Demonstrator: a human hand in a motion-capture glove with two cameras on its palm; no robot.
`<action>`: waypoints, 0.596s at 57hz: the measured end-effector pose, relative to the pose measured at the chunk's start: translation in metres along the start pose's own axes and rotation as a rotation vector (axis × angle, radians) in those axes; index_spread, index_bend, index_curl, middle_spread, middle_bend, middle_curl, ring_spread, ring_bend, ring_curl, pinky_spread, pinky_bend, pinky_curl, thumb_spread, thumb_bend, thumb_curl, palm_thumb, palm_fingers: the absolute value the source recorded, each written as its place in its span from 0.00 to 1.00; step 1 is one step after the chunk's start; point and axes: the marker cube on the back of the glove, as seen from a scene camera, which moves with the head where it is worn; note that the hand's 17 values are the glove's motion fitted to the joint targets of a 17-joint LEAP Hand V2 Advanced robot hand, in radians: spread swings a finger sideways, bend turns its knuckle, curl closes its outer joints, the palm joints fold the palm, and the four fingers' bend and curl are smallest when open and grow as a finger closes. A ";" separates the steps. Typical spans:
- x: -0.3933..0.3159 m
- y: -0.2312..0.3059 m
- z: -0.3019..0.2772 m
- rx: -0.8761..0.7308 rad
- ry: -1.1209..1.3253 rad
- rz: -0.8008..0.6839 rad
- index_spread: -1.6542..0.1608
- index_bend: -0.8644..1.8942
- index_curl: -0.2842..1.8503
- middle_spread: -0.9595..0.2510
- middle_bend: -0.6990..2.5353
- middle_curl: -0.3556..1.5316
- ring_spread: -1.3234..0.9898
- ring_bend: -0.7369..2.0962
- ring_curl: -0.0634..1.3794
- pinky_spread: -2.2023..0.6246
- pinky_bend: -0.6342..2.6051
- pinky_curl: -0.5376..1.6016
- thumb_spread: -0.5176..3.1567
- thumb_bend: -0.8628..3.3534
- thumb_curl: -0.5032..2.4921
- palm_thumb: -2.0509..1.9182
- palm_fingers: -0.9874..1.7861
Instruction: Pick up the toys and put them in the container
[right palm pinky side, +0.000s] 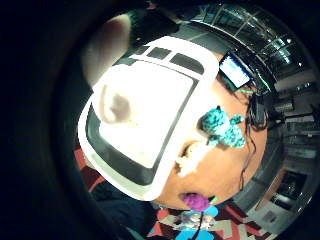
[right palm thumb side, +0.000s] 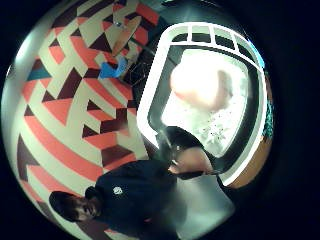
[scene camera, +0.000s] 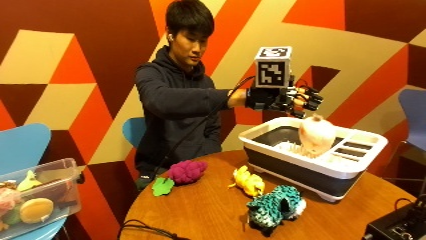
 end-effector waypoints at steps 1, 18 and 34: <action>-0.002 0.004 0.001 -0.009 0.013 -0.013 0.74 0.34 0.44 0.77 0.28 0.46 0.55 0.40 0.23 0.78 0.47 0.45 0.46 0.20 0.38 0.57 0.21; 0.068 0.117 -0.029 -0.090 0.147 0.051 0.76 0.34 0.33 0.78 0.26 0.41 0.56 0.33 0.21 0.80 0.41 0.42 0.48 0.20 0.33 0.57 0.27; 0.161 0.220 0.025 -0.264 0.200 0.229 0.78 0.34 0.27 0.79 0.27 0.39 0.56 0.35 0.23 0.80 0.42 0.42 0.49 0.20 0.31 0.57 0.31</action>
